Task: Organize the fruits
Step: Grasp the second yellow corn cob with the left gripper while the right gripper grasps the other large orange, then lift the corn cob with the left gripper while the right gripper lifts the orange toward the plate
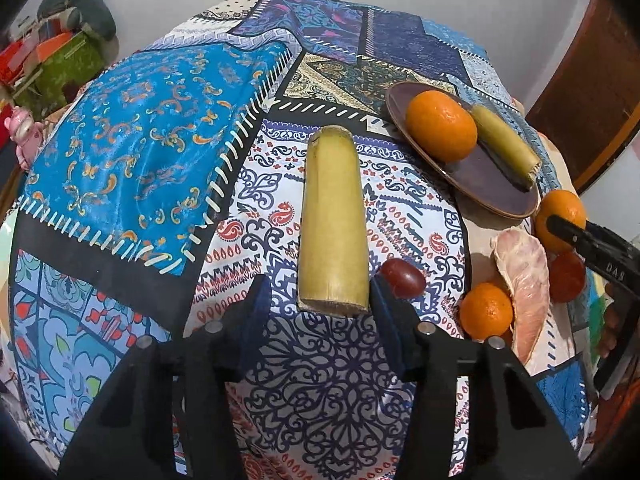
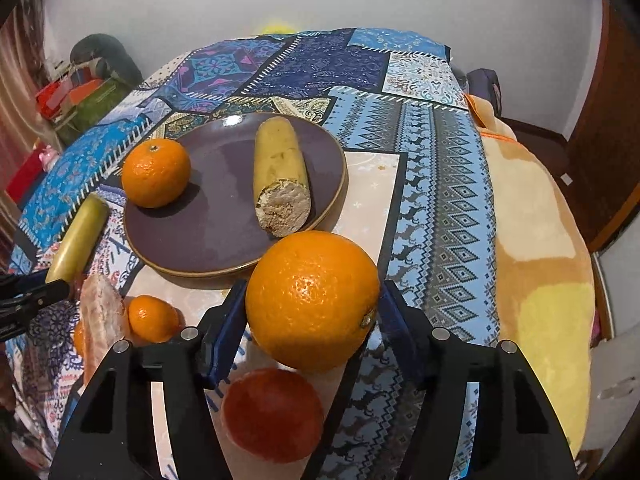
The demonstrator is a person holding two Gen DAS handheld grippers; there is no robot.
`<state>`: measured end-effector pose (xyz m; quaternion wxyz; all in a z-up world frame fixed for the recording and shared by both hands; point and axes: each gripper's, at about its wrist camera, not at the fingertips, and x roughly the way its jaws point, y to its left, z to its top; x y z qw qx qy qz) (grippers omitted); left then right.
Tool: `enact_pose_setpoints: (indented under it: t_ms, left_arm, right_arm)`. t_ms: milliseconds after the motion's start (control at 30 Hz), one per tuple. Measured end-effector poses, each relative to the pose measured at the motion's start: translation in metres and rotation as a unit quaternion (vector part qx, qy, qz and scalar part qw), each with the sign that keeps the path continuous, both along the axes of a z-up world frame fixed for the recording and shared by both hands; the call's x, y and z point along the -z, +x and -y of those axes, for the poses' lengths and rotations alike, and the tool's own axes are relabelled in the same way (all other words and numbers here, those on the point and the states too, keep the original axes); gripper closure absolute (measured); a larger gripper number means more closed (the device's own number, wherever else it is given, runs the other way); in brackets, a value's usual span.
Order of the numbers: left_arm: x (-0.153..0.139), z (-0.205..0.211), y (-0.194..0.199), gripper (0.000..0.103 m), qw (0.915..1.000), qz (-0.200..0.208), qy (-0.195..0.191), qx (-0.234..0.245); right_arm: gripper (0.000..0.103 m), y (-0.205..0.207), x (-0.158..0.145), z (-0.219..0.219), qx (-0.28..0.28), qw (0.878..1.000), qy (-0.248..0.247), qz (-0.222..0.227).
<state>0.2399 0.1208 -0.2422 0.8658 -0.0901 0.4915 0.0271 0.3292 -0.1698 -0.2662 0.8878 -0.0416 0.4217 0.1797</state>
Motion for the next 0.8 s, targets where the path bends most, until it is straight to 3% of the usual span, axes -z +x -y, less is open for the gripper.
enact_pose_setpoints:
  t_ms: [600, 667, 733, 800]
  left_arm:
    - [0.005, 0.001, 0.059, 0.052, 0.9999, -0.011, 0.011, 0.004]
    - [0.005, 0.002, 0.063, 0.055, 0.9999, -0.008, 0.014, 0.004]
    - [0.004, 0.003, 0.066, 0.067, 0.9998, -0.007, 0.015, 0.006]
    - [0.003, 0.003, 0.066, 0.067, 0.9999, -0.007, 0.012, 0.004]
  right_arm:
    - [0.042, -0.013, -0.019, 0.007, -0.006, 0.999, 0.014, 0.029]
    - [0.042, -0.013, -0.020, 0.007, -0.007, 0.999, 0.015, 0.032]
    - [0.042, -0.013, -0.022, 0.006, -0.007, 0.999, 0.015, 0.034]
    - [0.042, -0.014, -0.023, 0.005, -0.008, 0.999, 0.015, 0.037]
